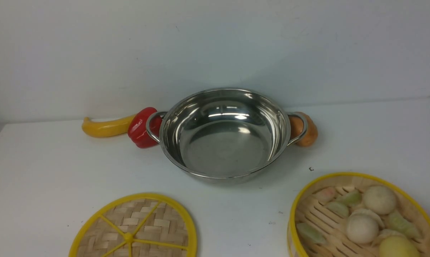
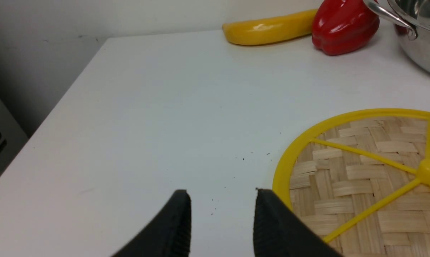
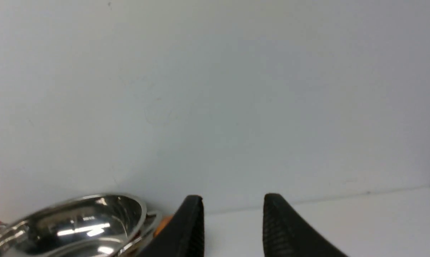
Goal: Place the steamer in the pot on the white table, and put the lid on the steamer.
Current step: 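Reach for and grasp the rim of the bamboo steamer holding the buns with the right gripper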
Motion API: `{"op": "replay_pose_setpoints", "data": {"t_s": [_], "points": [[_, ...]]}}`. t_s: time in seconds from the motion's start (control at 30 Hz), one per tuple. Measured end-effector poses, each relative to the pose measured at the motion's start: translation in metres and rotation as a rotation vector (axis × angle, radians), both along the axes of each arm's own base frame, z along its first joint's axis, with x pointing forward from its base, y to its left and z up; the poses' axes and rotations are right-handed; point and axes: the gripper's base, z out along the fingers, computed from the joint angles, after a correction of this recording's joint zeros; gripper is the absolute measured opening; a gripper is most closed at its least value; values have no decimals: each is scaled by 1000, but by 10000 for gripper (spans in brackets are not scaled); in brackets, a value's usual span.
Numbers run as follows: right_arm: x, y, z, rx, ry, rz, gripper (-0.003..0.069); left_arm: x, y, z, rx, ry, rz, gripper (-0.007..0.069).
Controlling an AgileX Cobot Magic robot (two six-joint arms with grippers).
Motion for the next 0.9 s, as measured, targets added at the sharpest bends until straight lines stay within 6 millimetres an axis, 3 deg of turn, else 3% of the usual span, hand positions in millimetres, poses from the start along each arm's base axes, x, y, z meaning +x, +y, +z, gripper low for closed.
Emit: {"op": "replay_pose_setpoints", "data": {"t_s": [0.1,0.23,0.4,0.63,0.9], "points": [[-6,0,23,8,-4,1,249,0,0,0,0,0,0,241],[-23,2,64,67,148,32,249,0,0,0,0,0,0,241],[-44,8,90,112,320,101,249,0,0,0,0,0,0,241],[-46,15,93,149,382,174,249,0,0,0,0,0,0,241],[11,21,65,-36,1005,257,249,0,0,0,0,0,0,241]]}}
